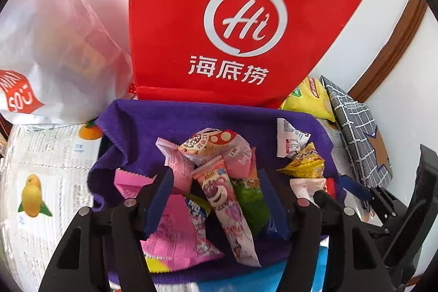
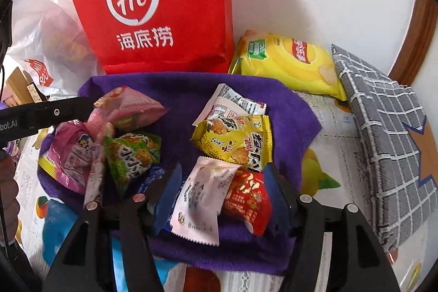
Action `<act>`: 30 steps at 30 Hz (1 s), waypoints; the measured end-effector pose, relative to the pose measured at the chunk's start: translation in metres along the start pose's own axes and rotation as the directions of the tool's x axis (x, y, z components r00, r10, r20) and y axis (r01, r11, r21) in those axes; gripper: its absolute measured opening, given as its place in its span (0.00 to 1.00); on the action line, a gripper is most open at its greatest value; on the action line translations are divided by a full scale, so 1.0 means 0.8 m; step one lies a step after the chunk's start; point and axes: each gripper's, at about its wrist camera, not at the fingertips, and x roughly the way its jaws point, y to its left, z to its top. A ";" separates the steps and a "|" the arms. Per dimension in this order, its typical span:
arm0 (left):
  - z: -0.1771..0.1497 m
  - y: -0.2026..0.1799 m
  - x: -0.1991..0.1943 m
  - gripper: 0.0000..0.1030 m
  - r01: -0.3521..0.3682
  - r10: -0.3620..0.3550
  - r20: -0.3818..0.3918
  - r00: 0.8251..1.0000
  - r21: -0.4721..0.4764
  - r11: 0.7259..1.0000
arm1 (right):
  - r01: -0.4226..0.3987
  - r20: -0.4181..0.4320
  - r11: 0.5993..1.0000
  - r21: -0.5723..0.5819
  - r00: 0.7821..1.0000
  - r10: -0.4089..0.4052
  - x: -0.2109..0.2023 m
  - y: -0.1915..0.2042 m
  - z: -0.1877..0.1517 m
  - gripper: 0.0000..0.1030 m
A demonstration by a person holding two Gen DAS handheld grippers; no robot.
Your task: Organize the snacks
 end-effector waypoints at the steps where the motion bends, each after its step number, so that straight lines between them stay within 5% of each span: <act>1: -0.002 -0.001 -0.006 0.65 -0.004 0.004 0.004 1.000 0.004 1.000 | 0.001 0.005 1.000 0.001 1.000 -0.001 -0.008 0.001 0.000 0.61; 7: -0.019 -0.013 -0.055 0.72 -0.028 0.026 0.043 0.999 0.026 0.999 | 0.017 0.039 1.000 0.022 0.999 -0.018 -0.056 0.005 -0.003 0.71; 26: -0.103 -0.057 -0.214 0.96 -0.063 0.054 0.128 0.990 0.067 0.996 | 0.074 0.117 0.993 0.091 0.989 -0.085 -0.224 0.000 -0.069 0.72; 30: -0.122 -0.066 -0.240 0.98 -0.084 0.071 0.149 0.986 0.080 0.993 | 0.064 0.131 0.993 0.103 0.988 -0.078 -0.252 0.000 -0.085 0.82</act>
